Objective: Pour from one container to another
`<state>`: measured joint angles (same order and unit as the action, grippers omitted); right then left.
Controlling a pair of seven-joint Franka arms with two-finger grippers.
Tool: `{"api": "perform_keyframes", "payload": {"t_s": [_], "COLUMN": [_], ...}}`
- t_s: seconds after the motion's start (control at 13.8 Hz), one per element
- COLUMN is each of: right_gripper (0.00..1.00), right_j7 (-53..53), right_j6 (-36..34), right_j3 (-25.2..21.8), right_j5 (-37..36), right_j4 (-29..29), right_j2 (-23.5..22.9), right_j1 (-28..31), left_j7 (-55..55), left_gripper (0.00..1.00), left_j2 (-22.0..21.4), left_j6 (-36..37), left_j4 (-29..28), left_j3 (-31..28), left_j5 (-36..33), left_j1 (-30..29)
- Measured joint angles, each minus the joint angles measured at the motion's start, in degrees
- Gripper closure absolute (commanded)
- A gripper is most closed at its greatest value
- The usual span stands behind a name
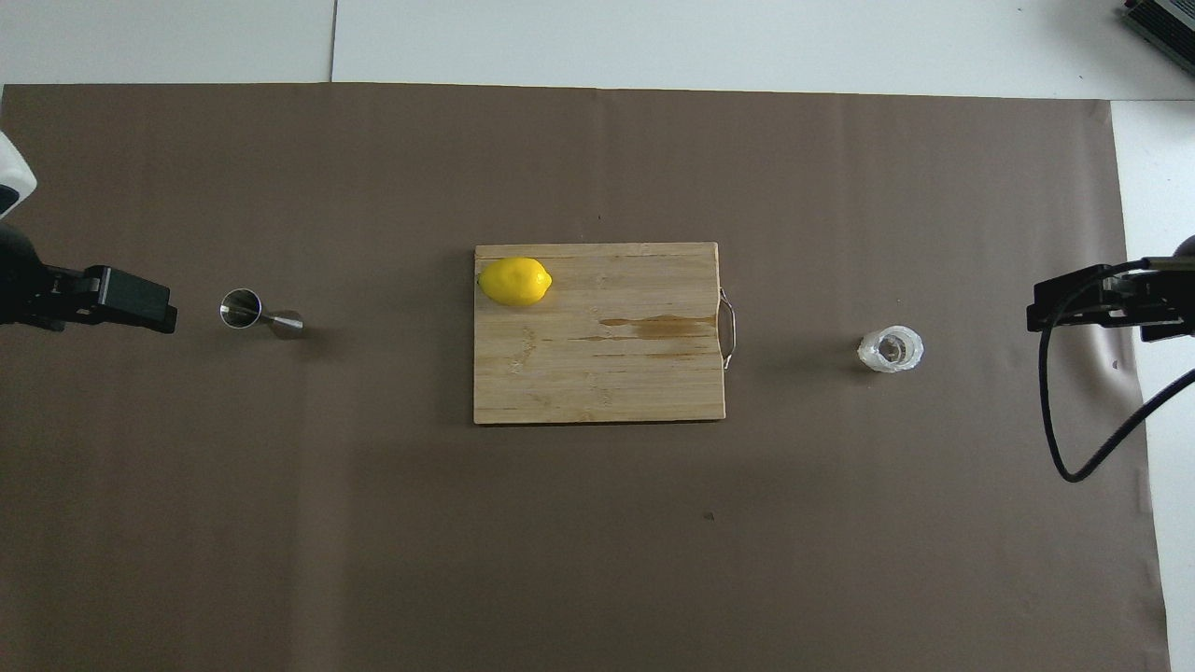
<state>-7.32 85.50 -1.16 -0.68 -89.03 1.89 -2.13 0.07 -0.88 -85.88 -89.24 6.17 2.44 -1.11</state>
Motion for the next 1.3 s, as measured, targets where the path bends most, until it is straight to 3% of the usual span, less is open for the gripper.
{"api": "perform_keyframes", "payload": {"t_s": [0.8, 1.3], "right_gripper": [0.0, 0.0], "right_j7": [0.0, 0.0], "right_j6": [0.0, 0.0], "right_j3": [0.0, 0.0], "right_j5": [0.0, 0.0], "right_j4": [0.0, 0.0], "right_j2": [0.0, 0.0], "right_j1": [0.0, 0.0], "left_j7": [0.0, -2.0], "left_gripper": [0.0, 0.0], "left_j2": [-0.3, 1.1], "left_j6": [0.2, -0.2], "left_j4": [-1.3, -3.8], "left_j3": [-0.3, -0.8], "left_j5": [0.0, 1.3], "left_j1": [-0.4, -6.8]}}
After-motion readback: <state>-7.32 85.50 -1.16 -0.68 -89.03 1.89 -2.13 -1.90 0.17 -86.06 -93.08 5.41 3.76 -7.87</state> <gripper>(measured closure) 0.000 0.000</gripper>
